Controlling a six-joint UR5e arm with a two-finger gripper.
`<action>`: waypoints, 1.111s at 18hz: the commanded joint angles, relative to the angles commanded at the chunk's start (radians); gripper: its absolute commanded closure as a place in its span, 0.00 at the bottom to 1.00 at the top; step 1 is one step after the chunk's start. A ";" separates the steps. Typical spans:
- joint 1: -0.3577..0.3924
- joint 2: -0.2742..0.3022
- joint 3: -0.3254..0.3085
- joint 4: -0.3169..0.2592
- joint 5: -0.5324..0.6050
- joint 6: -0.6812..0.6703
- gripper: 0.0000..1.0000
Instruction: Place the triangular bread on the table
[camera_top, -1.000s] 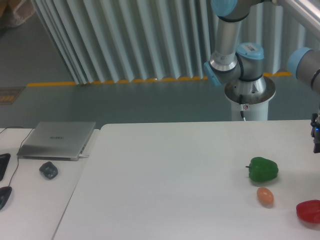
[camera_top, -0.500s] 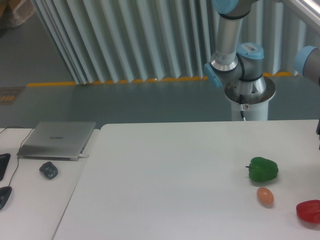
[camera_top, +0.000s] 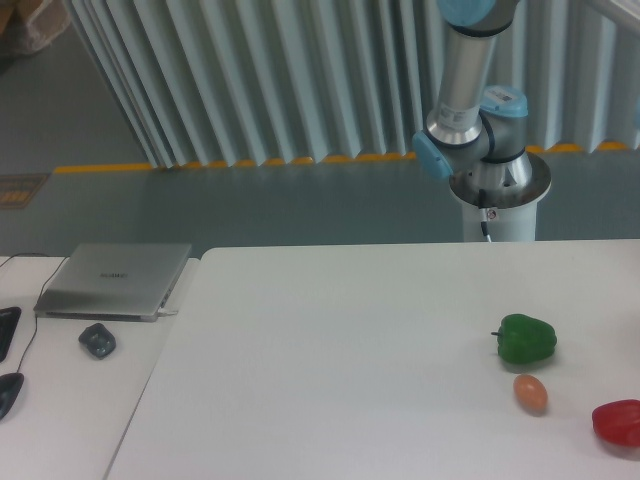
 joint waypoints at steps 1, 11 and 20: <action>0.000 -0.006 0.008 0.014 0.002 -0.005 0.00; 0.026 -0.187 0.069 0.256 0.003 0.002 0.00; 0.028 -0.242 0.086 0.272 0.075 0.017 0.01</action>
